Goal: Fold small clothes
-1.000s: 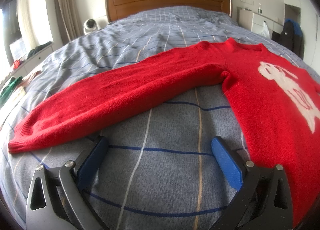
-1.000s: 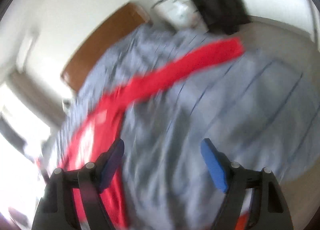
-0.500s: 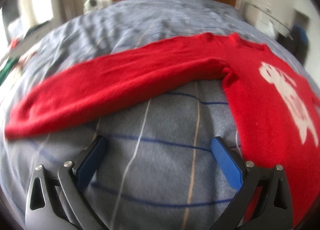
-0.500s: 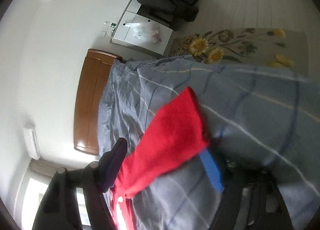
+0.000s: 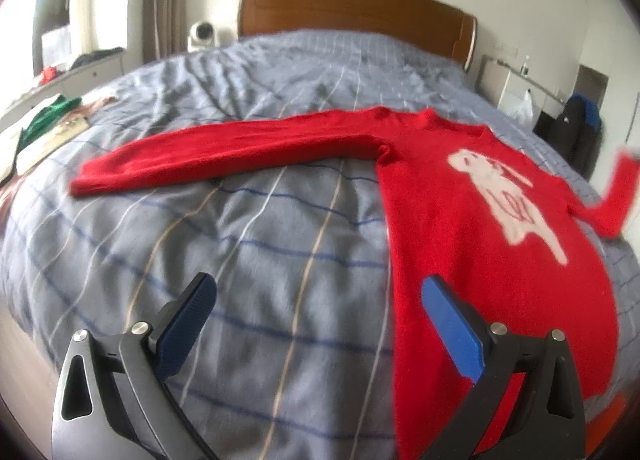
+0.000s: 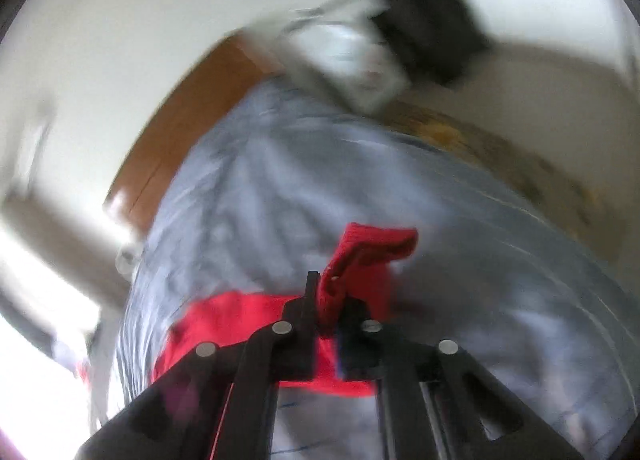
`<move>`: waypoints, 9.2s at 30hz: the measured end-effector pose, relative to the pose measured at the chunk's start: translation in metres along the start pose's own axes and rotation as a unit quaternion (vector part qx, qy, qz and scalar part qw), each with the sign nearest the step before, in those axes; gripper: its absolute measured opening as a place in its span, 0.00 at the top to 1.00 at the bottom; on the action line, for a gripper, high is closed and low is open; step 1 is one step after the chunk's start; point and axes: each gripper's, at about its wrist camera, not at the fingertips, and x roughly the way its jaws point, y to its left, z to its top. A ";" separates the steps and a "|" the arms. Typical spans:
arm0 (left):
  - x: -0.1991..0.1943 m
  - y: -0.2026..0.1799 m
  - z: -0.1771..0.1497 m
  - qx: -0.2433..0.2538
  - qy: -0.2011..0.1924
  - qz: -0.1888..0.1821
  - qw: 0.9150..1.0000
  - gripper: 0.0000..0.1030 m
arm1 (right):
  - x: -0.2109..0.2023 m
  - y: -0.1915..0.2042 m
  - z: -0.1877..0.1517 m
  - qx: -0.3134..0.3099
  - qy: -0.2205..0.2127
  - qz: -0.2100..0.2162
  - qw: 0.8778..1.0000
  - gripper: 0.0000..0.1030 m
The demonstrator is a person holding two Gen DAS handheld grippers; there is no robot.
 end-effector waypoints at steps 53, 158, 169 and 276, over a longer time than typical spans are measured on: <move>0.015 0.068 0.024 -0.055 0.035 0.022 0.998 0.01 | -0.050 0.029 -0.296 -0.180 0.115 -0.020 0.977 0.39; -0.072 -0.052 -0.019 0.127 0.074 -0.029 0.989 0.05 | -0.151 0.052 -0.288 -0.176 0.042 -0.011 0.983 0.36; -0.068 -0.035 -0.002 0.090 0.065 -0.034 0.993 0.04 | -0.082 0.062 -0.212 -0.057 0.104 0.083 0.989 0.30; 0.159 -0.060 0.159 -0.007 0.152 -0.138 0.979 0.13 | 0.179 0.144 -0.090 -0.196 0.173 0.128 0.957 0.58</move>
